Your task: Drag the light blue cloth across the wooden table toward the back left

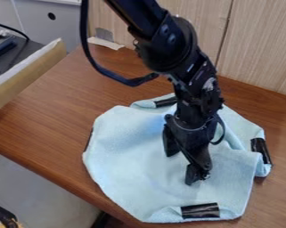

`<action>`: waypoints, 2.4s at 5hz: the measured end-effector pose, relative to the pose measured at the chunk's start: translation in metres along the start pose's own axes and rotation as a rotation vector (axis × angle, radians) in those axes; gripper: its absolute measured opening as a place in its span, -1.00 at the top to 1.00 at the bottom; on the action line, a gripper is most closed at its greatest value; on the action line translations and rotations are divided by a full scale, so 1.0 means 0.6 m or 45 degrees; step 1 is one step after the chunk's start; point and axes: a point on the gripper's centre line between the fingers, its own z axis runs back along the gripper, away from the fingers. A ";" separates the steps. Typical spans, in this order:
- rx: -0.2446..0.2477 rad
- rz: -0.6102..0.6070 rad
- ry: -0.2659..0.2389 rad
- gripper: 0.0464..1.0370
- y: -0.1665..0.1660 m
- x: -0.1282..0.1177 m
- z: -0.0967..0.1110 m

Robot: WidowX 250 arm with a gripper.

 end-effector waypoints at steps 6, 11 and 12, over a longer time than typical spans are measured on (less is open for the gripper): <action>0.013 0.156 0.033 -0.92 0.151 -0.019 -0.017; 0.056 0.339 0.065 -0.92 0.281 -0.059 -0.020; 0.045 0.326 0.062 -0.92 0.279 -0.058 -0.018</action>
